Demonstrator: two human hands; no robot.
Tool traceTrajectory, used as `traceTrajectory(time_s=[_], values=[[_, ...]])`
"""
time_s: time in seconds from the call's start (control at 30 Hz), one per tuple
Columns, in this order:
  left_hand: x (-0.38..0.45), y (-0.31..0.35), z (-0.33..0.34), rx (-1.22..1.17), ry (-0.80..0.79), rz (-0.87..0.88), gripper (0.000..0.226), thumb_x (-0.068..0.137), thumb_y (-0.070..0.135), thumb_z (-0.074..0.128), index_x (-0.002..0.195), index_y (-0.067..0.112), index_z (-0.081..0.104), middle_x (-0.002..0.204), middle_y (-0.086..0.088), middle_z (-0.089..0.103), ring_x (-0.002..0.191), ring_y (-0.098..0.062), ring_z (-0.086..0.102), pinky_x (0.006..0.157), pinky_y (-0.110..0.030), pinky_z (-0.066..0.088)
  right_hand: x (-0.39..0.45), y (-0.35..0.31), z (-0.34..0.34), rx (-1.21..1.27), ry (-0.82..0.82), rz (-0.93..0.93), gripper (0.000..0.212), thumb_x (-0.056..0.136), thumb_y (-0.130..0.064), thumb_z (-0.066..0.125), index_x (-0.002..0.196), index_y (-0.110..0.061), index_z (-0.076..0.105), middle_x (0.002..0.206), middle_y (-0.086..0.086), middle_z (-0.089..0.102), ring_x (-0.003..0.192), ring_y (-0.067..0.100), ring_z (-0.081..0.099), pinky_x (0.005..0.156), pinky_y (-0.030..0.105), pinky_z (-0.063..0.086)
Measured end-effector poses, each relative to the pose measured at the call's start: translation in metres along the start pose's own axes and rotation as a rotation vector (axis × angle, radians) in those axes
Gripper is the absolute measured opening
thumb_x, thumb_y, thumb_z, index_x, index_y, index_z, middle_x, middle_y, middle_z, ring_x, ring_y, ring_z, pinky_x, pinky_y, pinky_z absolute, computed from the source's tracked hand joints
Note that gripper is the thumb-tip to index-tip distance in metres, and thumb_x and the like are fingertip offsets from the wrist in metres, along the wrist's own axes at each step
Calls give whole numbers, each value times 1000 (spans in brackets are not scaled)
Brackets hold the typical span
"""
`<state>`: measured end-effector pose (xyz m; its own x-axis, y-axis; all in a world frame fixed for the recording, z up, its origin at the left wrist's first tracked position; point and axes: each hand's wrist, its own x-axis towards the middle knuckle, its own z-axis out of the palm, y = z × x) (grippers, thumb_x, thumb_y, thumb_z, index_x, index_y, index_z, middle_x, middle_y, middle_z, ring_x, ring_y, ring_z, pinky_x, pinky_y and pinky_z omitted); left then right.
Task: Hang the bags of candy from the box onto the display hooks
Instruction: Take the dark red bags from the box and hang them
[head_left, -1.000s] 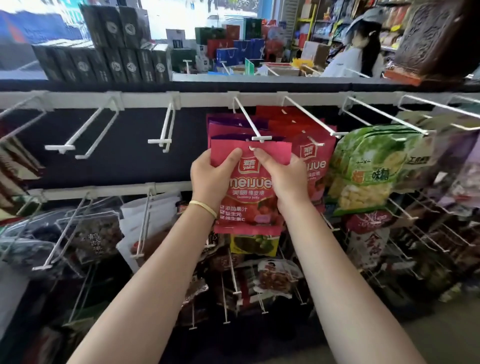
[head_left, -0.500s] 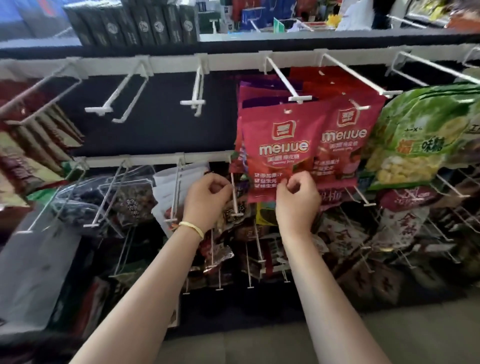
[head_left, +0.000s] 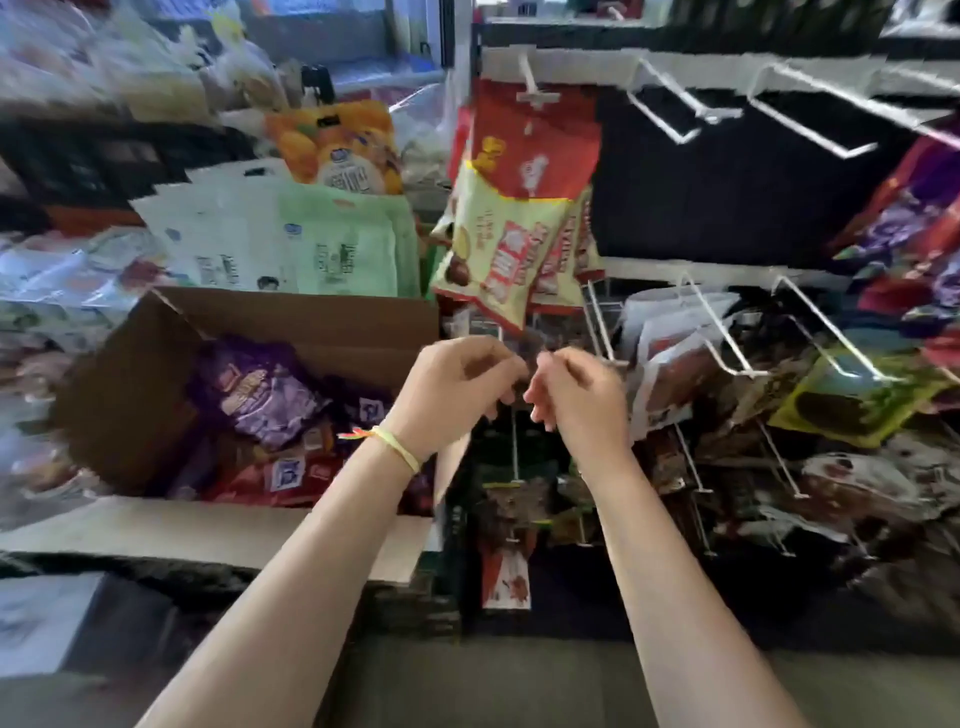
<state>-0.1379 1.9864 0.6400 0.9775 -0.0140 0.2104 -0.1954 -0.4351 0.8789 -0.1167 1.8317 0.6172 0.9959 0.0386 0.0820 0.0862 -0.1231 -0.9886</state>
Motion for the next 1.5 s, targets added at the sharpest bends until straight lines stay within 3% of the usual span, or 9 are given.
traceTrajectory(time_s=[0.17, 0.33, 0.53, 0.63, 0.77, 1.0, 1.23, 1.43, 1.5], values=[[-28, -85, -122, 139, 14, -213, 17, 94, 23, 63, 84, 16, 74, 71, 1, 73, 59, -12, 64, 66, -35, 58, -19, -13, 126, -215, -72, -55, 34, 99, -24, 57, 70, -8, 63, 64, 16, 64, 53, 25, 59, 57, 39, 49], [-37, -165, -177, 442, -167, -545, 23, 94, 34, 59, 107, 19, 72, 106, -3, 73, 91, -19, 63, 79, -30, 49, -4, 24, 201, -395, -301, 259, 6, 89, -29, 65, 86, -24, 64, 84, 1, 71, 79, 27, 72, 77, 52, 60], [-42, -232, -182, 459, -229, -773, 42, 94, 34, 60, 130, 12, 59, 131, -15, 61, 118, -33, 59, 91, -33, 47, 17, 63, 261, -681, -576, 510, 56, 86, -41, 72, 131, -14, 52, 126, 9, 59, 114, 26, 60, 97, 41, 53], [-48, -255, -170, 629, -363, -789, 58, 90, 41, 63, 139, 12, 51, 144, -19, 50, 125, -37, 55, 103, -39, 47, 20, 77, 281, -719, -573, 584, 54, 90, -41, 70, 128, -6, 55, 124, 12, 62, 117, 30, 61, 90, 34, 49], [-47, -264, -164, 698, -478, -701, 63, 88, 48, 65, 139, 12, 55, 139, -13, 57, 125, -33, 56, 102, -36, 49, 14, 103, 292, -629, -529, 762, 36, 96, -23, 63, 123, -1, 63, 116, 15, 66, 109, 32, 64, 89, 38, 53], [-45, -276, -170, 590, -374, -692, 49, 91, 41, 61, 134, 17, 59, 136, -10, 59, 121, -32, 58, 98, -36, 50, 20, 117, 295, -235, -307, 1052, 6, 93, -6, 63, 87, -7, 62, 71, 7, 59, 53, 14, 50, 47, 26, 44], [-34, -293, -191, 174, 27, -808, 39, 87, 29, 63, 125, 20, 61, 123, -13, 58, 114, -35, 59, 97, -40, 49, 43, 108, 280, -360, -75, 527, 21, 92, -9, 61, 76, -19, 69, 90, 3, 69, 95, 29, 66, 86, 39, 55], [-30, -287, -188, -113, 83, -719, 68, 87, 24, 72, 149, 26, 43, 149, 2, 46, 136, -20, 45, 109, -36, 41, 60, 71, 273, -492, -349, 118, 11, 99, -12, 59, 96, -14, 69, 95, -3, 71, 89, 12, 65, 78, 25, 45], [-27, -278, -186, -236, 75, -648, 74, 87, 23, 74, 151, 32, 38, 145, 8, 48, 133, -14, 45, 100, -28, 44, 63, 53, 272, -418, -413, 83, 12, 99, -11, 59, 95, -16, 69, 95, -4, 73, 86, 8, 67, 78, 22, 48]])
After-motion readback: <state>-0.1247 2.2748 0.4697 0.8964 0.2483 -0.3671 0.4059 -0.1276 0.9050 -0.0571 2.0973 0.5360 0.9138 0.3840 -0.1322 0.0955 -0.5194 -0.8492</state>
